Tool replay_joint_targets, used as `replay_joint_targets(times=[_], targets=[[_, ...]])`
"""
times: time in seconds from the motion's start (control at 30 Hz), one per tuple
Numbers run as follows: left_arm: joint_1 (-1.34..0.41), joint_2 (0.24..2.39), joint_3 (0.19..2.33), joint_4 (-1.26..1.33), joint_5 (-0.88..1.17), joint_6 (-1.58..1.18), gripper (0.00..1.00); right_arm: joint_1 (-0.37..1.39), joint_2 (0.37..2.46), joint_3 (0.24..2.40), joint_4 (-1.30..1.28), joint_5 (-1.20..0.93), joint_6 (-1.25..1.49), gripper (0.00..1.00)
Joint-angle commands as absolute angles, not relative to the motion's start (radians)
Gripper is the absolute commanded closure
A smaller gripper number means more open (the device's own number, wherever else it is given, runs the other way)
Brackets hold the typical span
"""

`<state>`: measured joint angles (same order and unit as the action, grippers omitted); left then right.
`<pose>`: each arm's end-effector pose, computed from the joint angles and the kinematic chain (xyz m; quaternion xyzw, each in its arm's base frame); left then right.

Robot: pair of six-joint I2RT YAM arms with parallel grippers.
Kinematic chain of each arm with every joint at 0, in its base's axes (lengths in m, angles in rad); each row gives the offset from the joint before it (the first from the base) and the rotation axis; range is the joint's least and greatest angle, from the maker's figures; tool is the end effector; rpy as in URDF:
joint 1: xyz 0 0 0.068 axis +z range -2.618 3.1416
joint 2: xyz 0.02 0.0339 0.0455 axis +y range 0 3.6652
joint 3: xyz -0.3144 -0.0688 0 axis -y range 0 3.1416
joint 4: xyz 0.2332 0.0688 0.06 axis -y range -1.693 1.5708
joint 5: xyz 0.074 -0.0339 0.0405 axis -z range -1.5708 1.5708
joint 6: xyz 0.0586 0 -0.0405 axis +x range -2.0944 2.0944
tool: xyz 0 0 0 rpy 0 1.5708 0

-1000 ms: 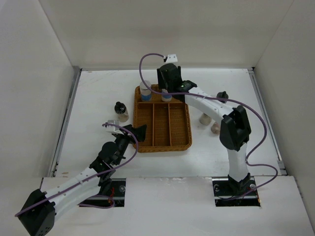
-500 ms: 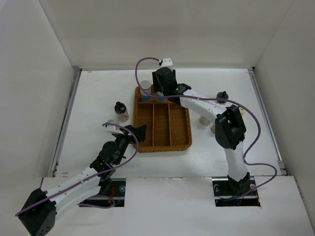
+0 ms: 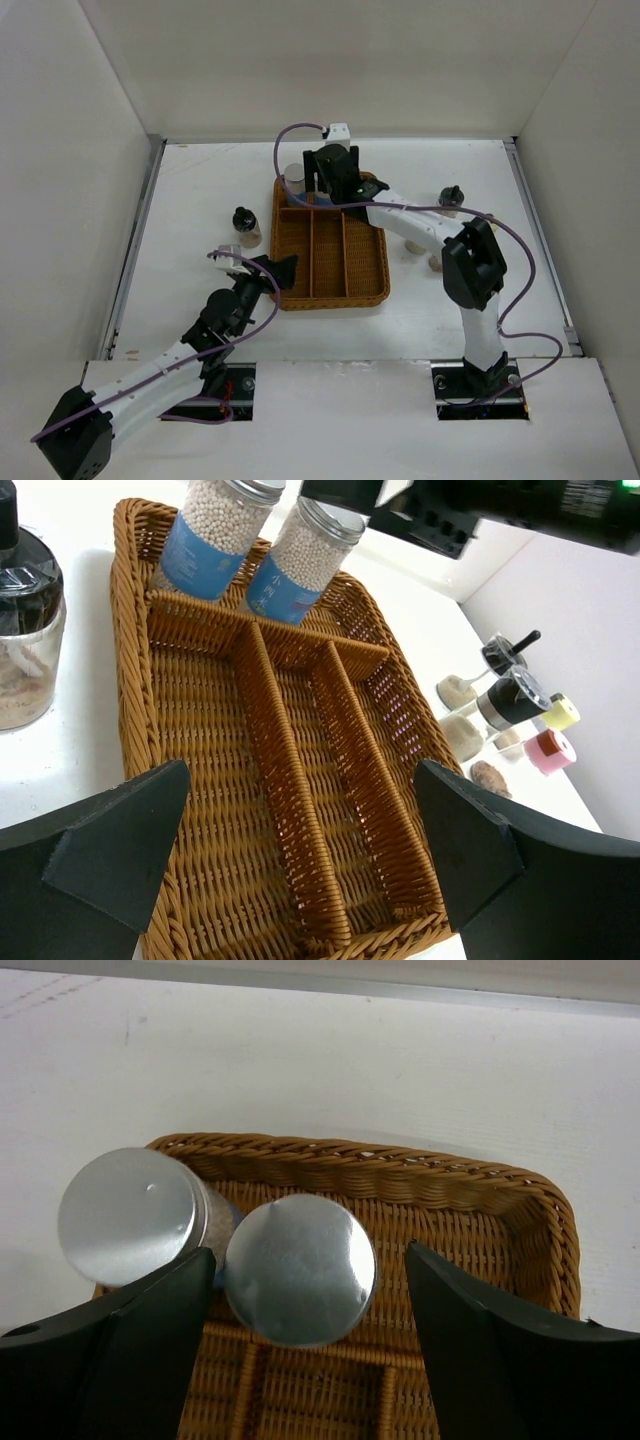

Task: Organize the condiment bottles

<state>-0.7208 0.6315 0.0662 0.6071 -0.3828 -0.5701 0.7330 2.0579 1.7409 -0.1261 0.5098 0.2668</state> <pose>0.1073 -0.0651 0.2302 -0.0858 0.6879 -0.3210 0.6452 0.4060 0.3270 0.3220 -0.0578 0.8269 0.0609 0.5560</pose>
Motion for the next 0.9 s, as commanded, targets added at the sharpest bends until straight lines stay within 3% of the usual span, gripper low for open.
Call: replay_joint_targets(times=[0.0, 0.27, 0.3, 0.4, 0.5, 0.6, 0.73, 0.87], targets=[[-0.725, 0.597, 0.063, 0.627, -0.368, -0.58, 0.0, 0.749, 1.892, 1.701, -0.04, 0.535, 0.276, 0.14], [-0.729, 0.52, 0.068, 0.563, -0.379, -0.583, 0.0, 0.749, 1.556, 1.383, -0.015, 0.589, 0.267, 0.15], [-0.729, 0.519, 0.066, 0.555, -0.379, -0.586, 0.0, 0.749, 1.51, 1.326, -0.012, 0.595, 0.265, 0.19], [-0.734, 0.526, 0.077, 0.532, -0.379, -0.604, 0.0, 0.708, 1.381, 1.168, -0.029, 0.633, 0.271, 0.46], [-0.735, 0.555, 0.08, 0.551, -0.376, -0.609, 0.0, 0.654, 1.274, 1.063, -0.09, 0.663, 0.281, 0.55], [-0.736, 0.566, 0.078, 0.551, -0.365, -0.615, 0.0, 0.605, 1.203, 0.996, -0.167, 0.655, 0.287, 0.45], [-0.728, 0.571, 0.075, 0.56, -0.364, -0.618, 0.0, 0.539, 1.177, 0.956, -0.27, 0.627, 0.313, 0.12], [-0.731, 0.572, 0.077, 0.56, -0.354, -0.624, 0.0, 0.493, 1.177, 0.916, -0.281, 0.574, 0.342, 0.02]])
